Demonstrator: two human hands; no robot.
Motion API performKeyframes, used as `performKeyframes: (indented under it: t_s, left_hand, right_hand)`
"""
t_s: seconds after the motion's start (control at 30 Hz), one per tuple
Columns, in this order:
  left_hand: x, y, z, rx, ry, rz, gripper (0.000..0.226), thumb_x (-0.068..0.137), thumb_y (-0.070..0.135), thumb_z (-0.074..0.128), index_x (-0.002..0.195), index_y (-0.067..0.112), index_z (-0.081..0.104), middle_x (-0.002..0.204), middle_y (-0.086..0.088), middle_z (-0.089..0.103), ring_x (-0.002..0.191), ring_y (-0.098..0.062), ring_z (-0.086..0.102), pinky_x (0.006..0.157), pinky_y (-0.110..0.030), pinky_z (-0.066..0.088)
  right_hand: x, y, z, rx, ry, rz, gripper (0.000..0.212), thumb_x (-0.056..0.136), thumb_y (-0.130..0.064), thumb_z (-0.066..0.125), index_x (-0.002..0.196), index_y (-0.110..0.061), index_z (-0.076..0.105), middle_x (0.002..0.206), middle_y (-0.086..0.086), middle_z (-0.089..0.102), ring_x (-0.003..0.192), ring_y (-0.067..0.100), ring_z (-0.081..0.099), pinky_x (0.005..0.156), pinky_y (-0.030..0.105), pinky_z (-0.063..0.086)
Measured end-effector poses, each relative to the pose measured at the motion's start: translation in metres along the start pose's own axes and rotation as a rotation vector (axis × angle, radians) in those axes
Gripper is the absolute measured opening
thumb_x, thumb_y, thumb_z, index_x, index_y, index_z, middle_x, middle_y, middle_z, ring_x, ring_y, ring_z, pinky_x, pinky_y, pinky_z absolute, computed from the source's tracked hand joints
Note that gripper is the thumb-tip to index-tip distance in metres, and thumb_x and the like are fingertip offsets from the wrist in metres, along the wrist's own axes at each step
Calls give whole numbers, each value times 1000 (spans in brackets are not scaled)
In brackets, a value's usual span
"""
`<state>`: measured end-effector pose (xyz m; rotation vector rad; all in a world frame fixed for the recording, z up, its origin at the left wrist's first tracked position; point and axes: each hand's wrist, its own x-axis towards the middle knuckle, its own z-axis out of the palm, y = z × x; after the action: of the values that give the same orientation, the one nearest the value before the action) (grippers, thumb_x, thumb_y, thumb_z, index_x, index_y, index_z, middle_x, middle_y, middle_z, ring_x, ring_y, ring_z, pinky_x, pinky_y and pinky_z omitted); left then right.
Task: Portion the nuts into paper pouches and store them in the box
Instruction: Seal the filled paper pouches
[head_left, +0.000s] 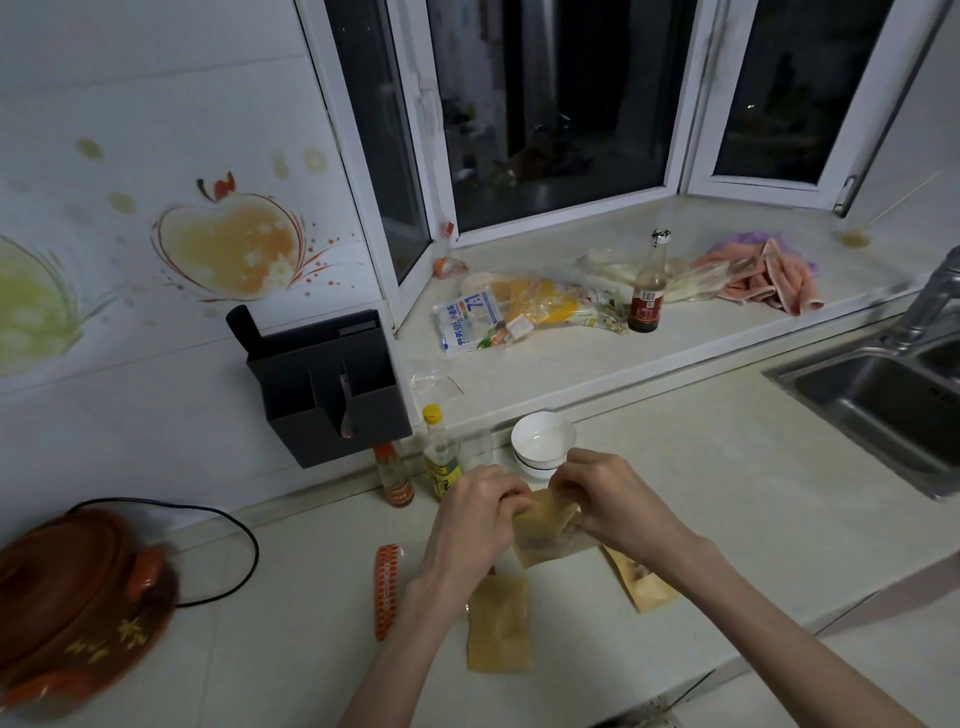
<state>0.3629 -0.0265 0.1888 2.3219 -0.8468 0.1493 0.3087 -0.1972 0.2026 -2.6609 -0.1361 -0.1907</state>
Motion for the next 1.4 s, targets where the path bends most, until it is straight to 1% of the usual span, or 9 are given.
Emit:
performKeyframes:
  t_s: [0.17, 0.43, 0.57, 0.73, 0.87, 0.97, 1.07, 1.23, 1.4]
  left_hand:
    - [-1, -4, -1, 9, 1, -16, 7, 86, 12, 68, 85, 16, 74, 84, 7, 65, 78, -2, 52, 70, -9, 40]
    - [-2, -10, -1, 55, -61, -16, 4, 86, 13, 70, 86, 17, 72, 87, 6, 63, 80, -3, 52, 68, -10, 39]
    - [-1, -14, -5, 30, 8, -17, 30, 83, 3, 69, 68, 24, 53, 76, 10, 56, 74, -3, 50, 63, -14, 36]
    - [3, -13, -8, -46, 7, -34, 10, 84, 12, 69, 82, 21, 67, 83, 12, 63, 78, -1, 56, 69, -14, 45]
    - [8, -20, -18, -91, -9, -82, 6, 84, 16, 71, 81, 21, 72, 80, 15, 63, 75, 2, 56, 67, -6, 38]
    - [5, -19, -19, -61, 12, -65, 7, 84, 13, 71, 80, 18, 73, 79, 11, 64, 74, 0, 55, 68, -3, 37]
    - [2, -17, -17, -18, 36, -47, 6, 84, 12, 71, 80, 17, 72, 81, 7, 65, 75, -3, 56, 68, -7, 40]
    - [-5, -15, -9, 79, 8, -3, 9, 83, 9, 70, 77, 15, 67, 79, 3, 63, 79, -11, 57, 70, -31, 50]
    - [-6, -18, -8, 61, 5, -14, 5, 86, 18, 67, 87, 21, 72, 86, 7, 65, 83, -8, 57, 72, -23, 47]
  right_hand:
    - [2, -3, 4, -12, 11, -4, 30, 61, 4, 50, 82, -13, 64, 80, 0, 57, 72, 24, 57, 60, 36, 46]
    - [7, -8, 13, -33, -14, 4, 29, 61, 2, 50, 82, -14, 62, 83, -1, 58, 77, 23, 56, 59, 32, 43]
    - [11, -13, 15, -23, 42, 3, 23, 67, 0, 52, 83, -14, 62, 84, -1, 58, 76, 23, 56, 60, 36, 46]
    - [18, -19, 15, -62, 37, -36, 25, 71, 2, 54, 87, -14, 63, 88, -1, 58, 79, 23, 55, 61, 38, 46]
    - [18, -17, 10, -15, 60, -13, 31, 60, 3, 59, 85, -15, 65, 86, -2, 59, 77, 23, 57, 61, 38, 49]
    - [17, -18, 11, -9, 76, -20, 30, 62, 4, 58, 84, -14, 65, 86, -2, 60, 78, 22, 57, 62, 37, 50]
    - [17, -20, 15, -9, 73, -23, 31, 63, 5, 56, 86, -14, 64, 87, -2, 60, 79, 20, 56, 62, 37, 48]
    - [14, -24, 25, 11, 54, 12, 30, 62, 4, 53, 83, -14, 63, 85, 0, 61, 77, 23, 57, 60, 35, 45]
    - [11, -23, 29, 9, 45, 46, 35, 61, 5, 52, 89, -13, 65, 89, 2, 61, 79, 24, 56, 62, 36, 46]
